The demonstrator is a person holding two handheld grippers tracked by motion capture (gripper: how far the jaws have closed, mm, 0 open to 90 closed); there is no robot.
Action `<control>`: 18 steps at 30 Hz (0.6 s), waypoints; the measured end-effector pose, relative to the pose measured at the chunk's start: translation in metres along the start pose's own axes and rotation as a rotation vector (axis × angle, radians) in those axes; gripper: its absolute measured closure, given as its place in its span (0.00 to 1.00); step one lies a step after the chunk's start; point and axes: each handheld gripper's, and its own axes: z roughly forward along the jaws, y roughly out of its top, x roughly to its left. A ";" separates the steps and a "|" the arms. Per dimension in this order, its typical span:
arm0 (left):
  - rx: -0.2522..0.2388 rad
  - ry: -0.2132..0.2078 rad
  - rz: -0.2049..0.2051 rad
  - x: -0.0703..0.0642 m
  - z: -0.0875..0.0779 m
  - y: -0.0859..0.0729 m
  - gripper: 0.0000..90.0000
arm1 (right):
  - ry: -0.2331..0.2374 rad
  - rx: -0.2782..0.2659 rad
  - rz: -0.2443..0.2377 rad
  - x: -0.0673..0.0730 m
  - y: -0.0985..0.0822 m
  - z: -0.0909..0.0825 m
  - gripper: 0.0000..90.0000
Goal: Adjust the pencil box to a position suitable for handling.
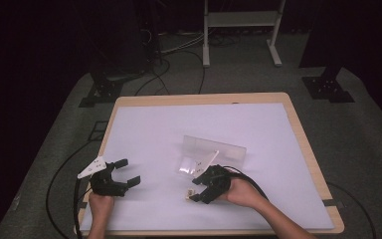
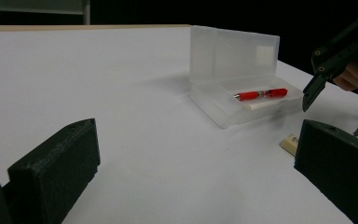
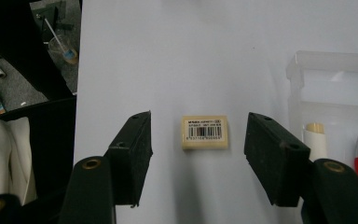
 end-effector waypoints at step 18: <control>0.001 -0.001 0.000 0.000 0.000 0.000 0.00 | 0.008 0.021 0.000 -0.003 0.005 0.021 0.48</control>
